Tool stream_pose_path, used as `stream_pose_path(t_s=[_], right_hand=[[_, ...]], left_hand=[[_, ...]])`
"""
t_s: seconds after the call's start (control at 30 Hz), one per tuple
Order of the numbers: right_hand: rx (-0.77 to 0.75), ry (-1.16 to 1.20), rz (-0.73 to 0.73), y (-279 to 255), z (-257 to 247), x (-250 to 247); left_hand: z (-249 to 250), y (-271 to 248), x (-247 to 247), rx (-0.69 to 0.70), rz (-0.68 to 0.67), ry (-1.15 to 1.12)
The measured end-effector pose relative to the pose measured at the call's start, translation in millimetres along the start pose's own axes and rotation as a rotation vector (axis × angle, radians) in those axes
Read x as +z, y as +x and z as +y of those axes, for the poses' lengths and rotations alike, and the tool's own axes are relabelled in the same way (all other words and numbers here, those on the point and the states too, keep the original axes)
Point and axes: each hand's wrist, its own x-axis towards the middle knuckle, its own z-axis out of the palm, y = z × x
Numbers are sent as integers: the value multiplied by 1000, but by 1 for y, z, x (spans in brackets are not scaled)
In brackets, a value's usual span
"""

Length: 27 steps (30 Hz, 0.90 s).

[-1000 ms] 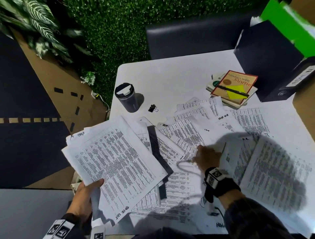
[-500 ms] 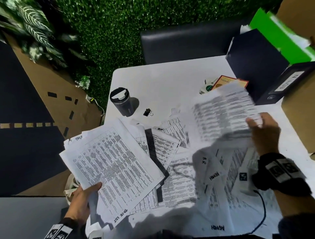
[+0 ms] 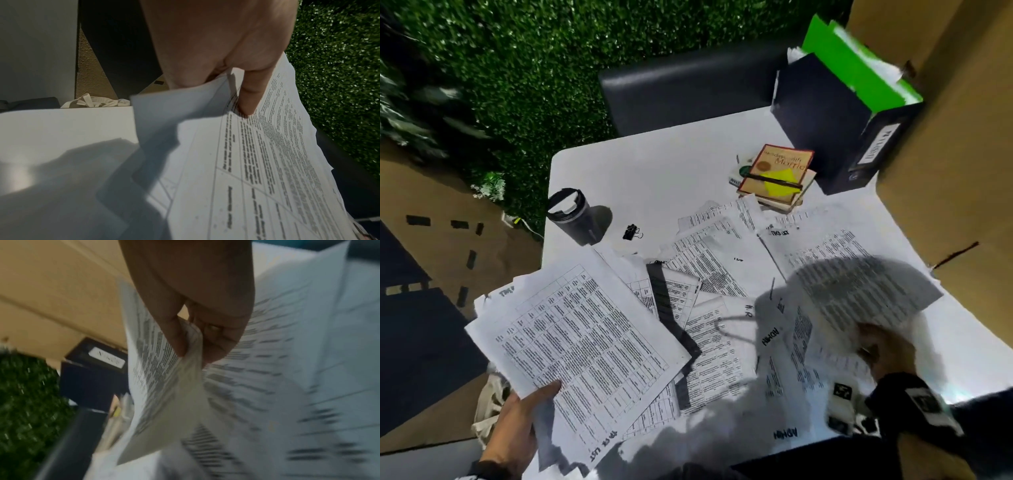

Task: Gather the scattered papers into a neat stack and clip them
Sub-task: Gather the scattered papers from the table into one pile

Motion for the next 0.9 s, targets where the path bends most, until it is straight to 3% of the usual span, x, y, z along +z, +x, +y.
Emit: stream_pose_path(t_s=[0.07,0.2,0.33,0.4,0.57,0.7,0.9], right_hand=[[33,-56,49,-12,12,0],[36,-382,117,-16,29,-11],[-87,-510,517,-28,20,-27],[-199,-588,601,-24,8,-32],[-194,-955,200,12,-12,-31],[-167,-1142,129,30,-17,-27],[-223,-789,124,45,-26,-31]], left_hand=[[2,-3,8,-5,-28,-39],[12,-9,31,44,-28,48],[17,-19,48,77,-60,116],[19,-23,59,100,-74,113],[5,-17,64,30,-101,94],[-4,-18,69,35,-100,90],[-12,-24,77,31,-60,66]])
